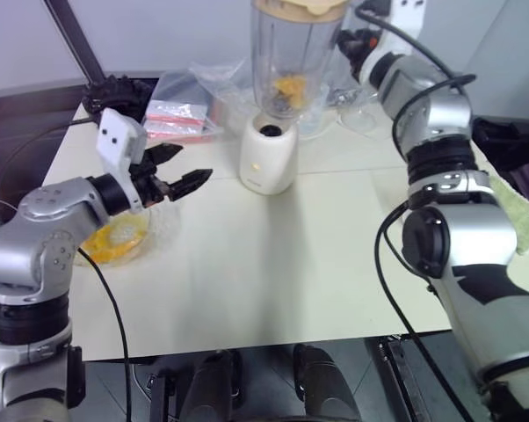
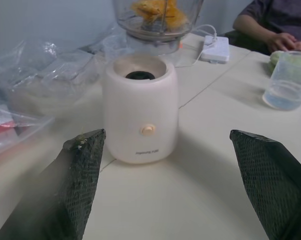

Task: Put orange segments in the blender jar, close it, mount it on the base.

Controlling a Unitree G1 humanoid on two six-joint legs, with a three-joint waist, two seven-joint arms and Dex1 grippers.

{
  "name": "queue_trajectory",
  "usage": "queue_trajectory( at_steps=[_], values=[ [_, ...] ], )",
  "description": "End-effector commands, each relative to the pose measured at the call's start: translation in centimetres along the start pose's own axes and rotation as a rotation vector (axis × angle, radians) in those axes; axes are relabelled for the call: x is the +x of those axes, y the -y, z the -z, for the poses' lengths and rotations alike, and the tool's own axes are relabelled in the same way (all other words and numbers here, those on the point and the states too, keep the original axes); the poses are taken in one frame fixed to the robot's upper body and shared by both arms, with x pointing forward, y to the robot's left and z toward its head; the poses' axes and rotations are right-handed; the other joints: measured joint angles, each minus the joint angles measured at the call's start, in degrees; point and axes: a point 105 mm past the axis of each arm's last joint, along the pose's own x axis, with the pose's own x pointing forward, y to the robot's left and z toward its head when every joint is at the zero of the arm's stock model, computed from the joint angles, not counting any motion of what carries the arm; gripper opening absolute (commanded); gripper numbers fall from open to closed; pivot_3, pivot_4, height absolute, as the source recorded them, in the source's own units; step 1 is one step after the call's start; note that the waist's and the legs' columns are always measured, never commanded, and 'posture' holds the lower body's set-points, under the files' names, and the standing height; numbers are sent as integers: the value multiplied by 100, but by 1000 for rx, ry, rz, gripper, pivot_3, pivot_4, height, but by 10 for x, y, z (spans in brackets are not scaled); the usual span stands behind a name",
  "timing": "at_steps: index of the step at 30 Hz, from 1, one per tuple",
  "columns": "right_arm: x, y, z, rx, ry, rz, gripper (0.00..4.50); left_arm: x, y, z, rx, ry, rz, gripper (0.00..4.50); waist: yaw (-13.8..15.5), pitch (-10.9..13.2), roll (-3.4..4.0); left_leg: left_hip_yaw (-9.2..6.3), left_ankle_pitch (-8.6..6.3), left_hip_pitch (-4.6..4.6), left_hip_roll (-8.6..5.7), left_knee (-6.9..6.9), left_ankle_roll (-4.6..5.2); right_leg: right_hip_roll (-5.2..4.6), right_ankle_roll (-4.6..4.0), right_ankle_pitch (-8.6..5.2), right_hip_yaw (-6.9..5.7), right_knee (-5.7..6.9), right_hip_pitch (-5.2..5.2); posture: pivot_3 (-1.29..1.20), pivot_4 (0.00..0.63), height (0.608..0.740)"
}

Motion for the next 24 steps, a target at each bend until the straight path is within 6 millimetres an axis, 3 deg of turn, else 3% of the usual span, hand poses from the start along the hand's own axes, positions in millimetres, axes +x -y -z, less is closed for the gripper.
queue_trajectory(
  at_steps=[1,12,24],
  values=[
    [2,-12,-37,10,133,-34,946,-5,4,-15,56,52,-12,4152,5,0,0,-1,1,0,0,0,-2,0,-1,1,0,0,0,0,150,740],
    [3,-2,-2,-55,70,-22,946,-10,4,-15,58,50,-41,4152,5,0,-1,-4,5,1,-1,1,-9,0,-5,3,-4,4,1,0,150,740],
    [4,9,3,-15,54,47,946,-5,6,-12,47,52,-37,4152,3,-1,-1,-6,9,25,0,5,-14,2,-12,7,-5,8,25,0,150,740]
  ],
)
